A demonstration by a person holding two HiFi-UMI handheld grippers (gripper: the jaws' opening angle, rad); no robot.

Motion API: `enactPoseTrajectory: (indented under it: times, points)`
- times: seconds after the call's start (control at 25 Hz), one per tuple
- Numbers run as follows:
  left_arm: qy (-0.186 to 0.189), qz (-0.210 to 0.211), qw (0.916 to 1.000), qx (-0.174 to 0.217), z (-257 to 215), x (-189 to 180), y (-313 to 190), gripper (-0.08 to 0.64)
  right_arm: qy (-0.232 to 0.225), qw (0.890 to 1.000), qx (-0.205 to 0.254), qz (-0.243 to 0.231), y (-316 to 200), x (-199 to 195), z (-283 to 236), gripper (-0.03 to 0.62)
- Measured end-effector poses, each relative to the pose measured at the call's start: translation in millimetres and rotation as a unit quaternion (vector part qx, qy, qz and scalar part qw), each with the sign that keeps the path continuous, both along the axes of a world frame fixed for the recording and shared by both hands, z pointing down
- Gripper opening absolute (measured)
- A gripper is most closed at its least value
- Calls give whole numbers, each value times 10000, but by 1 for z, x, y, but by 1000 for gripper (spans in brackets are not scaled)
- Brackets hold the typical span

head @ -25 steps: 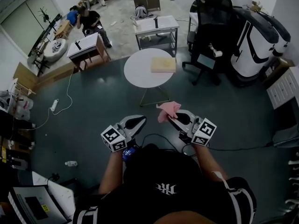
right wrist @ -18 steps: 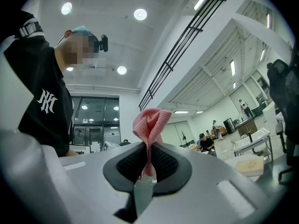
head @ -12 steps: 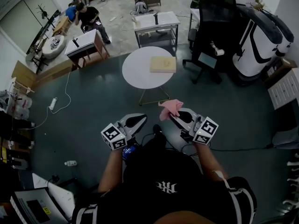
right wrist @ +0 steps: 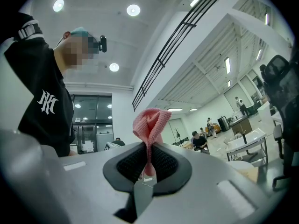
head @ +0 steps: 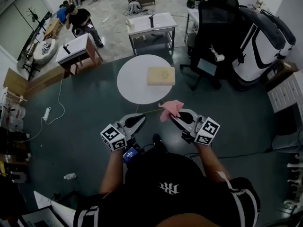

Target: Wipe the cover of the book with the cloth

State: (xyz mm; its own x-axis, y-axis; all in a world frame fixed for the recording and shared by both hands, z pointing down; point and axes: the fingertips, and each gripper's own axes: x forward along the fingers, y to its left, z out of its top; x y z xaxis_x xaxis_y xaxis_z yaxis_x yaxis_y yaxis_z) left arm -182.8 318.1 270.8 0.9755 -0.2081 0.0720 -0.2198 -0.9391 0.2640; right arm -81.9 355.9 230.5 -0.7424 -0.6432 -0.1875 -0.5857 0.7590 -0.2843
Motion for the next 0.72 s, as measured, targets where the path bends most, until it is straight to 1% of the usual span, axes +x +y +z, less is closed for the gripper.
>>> enactPoseTrajectory:
  times: [0.24, 0.36, 0.52, 0.72]
  points:
    - [54, 29, 9999, -88, -1, 16, -93, 5, 375, 9991, -183, 54, -86, 17, 8, 25]
    - [11, 86, 9999, -145, 7, 20, -129, 5, 401, 9988, -258, 71, -121, 22, 12, 25]
    - [-89, 125, 9994, -317, 24, 30, -167, 4, 389, 9986, -341, 146, -154, 34, 18, 25]
    - [-191, 183, 9982, -540, 42, 46, -199, 5, 414, 9974, -547, 205, -185, 49, 34, 25]
